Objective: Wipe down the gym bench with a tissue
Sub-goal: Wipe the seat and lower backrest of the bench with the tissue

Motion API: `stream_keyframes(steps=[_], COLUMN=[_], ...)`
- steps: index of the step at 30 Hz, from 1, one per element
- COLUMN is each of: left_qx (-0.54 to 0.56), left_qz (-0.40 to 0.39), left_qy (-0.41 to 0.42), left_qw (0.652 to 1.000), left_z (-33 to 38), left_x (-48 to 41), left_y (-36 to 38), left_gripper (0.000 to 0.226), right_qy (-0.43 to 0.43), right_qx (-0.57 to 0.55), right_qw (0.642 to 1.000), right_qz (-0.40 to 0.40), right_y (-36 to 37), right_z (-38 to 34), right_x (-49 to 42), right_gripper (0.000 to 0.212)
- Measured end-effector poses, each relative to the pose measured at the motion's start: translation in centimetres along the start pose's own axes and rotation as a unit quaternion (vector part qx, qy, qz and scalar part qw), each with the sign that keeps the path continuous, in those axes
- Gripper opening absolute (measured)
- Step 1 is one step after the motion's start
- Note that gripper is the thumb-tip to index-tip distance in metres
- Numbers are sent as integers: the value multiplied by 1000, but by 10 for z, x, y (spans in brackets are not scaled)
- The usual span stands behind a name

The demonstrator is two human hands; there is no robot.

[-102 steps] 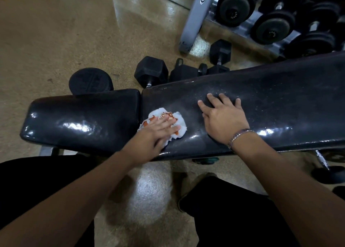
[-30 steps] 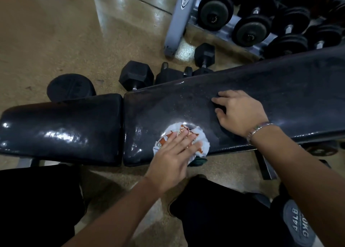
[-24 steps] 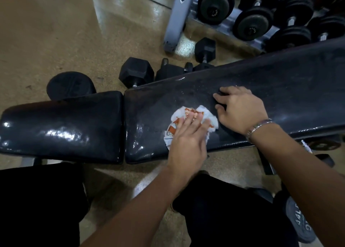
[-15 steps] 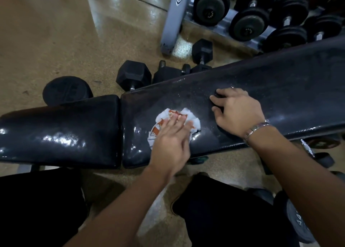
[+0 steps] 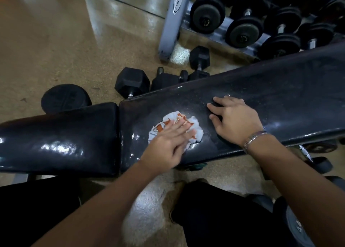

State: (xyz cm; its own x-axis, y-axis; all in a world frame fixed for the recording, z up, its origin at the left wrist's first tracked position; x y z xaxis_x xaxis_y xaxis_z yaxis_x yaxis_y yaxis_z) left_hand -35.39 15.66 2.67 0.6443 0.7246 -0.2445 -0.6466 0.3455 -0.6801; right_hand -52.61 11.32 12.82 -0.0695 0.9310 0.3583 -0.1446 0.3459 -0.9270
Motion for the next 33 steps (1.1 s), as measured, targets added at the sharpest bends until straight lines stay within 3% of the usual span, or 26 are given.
stream_keyframes(steps=[2,4,6,11,16,21,25,30,33], left_qx=[-17,3,32,7,-34,-30,7,5,23], left_qz=[-8,1,-2,-58,-42,-93,-39,-74,-46], left_qy=[-12,-84,-113,-9,-136,-45,-136,-31,-91], left_qw=[1000,996,993,998,989,994,990,997,995], left_z=[-29,-48,-33,-22,-40,-35,-56,-40,-87], left_x=[-4,-25,-38,-9,-47,-18,-51,-12,-26], left_y=[-19,-29,-21,-14,-25,-19,-32,-20,-41], left_gripper=[40,40,40,41,47,46,45,44,45], right_qy=[0,-3,-3,-16,-15,-23,-22,-28,-25], right_qx=[5,10,12,11,26,33,28,21,21], right_qw=[1000,1000,1000,1000,999,998,998,998,998], right_qz=[-1,0,1,17,26,38,48,49,54], right_y=[-1,-1,-1,1,4,5,5,5,4], right_z=[0,-3,-3,-1,-1,1,-1,1,2], right_x=[-1,-3,-3,0,-1,-1,-2,1,0], right_gripper=[43,42,41,40,38,40,38,39,38])
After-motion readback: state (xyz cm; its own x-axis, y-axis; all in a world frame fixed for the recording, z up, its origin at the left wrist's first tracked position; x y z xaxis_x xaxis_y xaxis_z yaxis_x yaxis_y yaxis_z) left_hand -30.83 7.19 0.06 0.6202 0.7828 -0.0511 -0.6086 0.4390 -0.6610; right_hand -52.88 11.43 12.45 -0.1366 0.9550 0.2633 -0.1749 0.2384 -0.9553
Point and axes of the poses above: each hand's wrist, its own x-axis away from the middle knuckle, its own y-axis out of the palm, z = x × y, the point moved 6 cm from there along -x, towards the middle knuckle, and after that the axes turned 15 degrees about -z, right-handed, at the moved point
